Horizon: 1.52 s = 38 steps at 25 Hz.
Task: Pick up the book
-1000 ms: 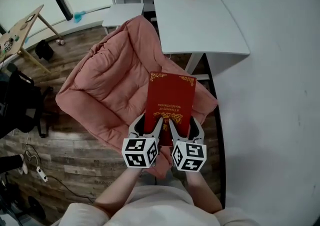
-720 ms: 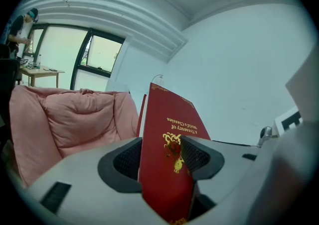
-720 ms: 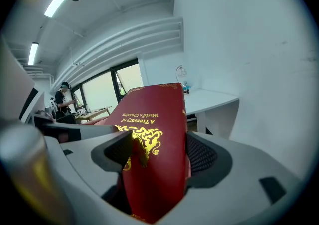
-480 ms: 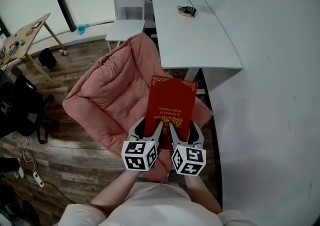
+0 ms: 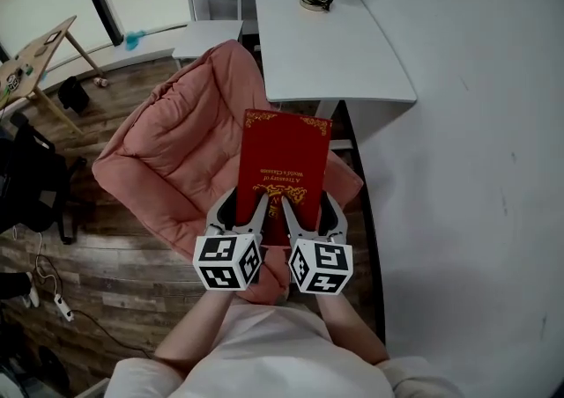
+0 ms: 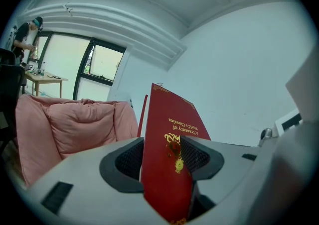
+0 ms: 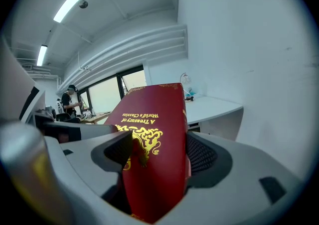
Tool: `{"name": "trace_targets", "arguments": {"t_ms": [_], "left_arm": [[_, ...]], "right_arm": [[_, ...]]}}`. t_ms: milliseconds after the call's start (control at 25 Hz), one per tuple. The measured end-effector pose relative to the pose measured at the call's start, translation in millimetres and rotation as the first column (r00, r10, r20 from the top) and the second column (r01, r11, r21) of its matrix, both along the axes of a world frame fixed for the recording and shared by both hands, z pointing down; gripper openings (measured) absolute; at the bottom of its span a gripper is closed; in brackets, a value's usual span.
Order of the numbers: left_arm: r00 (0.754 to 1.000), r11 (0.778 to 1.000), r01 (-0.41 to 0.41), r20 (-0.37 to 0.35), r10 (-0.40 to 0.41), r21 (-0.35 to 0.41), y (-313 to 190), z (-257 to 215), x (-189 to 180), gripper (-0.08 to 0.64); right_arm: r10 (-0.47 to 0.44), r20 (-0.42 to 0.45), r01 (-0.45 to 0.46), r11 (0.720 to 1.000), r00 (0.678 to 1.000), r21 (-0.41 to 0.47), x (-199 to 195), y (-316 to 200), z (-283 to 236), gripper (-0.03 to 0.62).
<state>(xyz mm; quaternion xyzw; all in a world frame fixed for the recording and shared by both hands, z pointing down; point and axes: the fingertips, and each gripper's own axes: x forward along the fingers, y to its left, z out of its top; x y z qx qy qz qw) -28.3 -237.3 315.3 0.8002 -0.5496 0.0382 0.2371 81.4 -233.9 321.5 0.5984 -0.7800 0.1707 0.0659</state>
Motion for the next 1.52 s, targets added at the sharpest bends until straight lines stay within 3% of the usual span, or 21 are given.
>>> {"name": "trace_targets", "arguments": {"t_ms": [120, 320, 480, 720, 1520], "left_arm": [[1.0, 1.0, 0.021, -0.012, -0.021, 0.002, 9, 4, 11, 0.225], [0.998, 0.998, 0.068, 0.009, -0.068, 0.016, 20, 9, -1, 0.225], [0.998, 0.998, 0.061, -0.009, -0.06, 0.035, 35, 2, 13, 0.225], [0.997, 0.996, 0.07, -0.028, -0.069, 0.061, 67, -10, -2, 0.225], [1.0, 0.999, 0.005, -0.026, -0.004, 0.052, 260, -18, -81, 0.222]], "right_arm": [[-0.02, -0.012, 0.02, 1.0, 1.0, 0.001, 10, 6, 2, 0.356], [-0.072, 0.011, 0.072, 0.997, 0.997, 0.006, -1, 12, 10, 0.356], [-0.059, -0.007, 0.059, 0.998, 0.998, 0.019, 13, 28, 1, 0.356], [-0.067, -0.028, 0.068, 0.996, 0.997, 0.052, -2, 59, -14, 0.354], [-0.001, -0.028, 0.003, 0.999, 1.0, 0.039, -82, 259, -21, 0.354]]}}
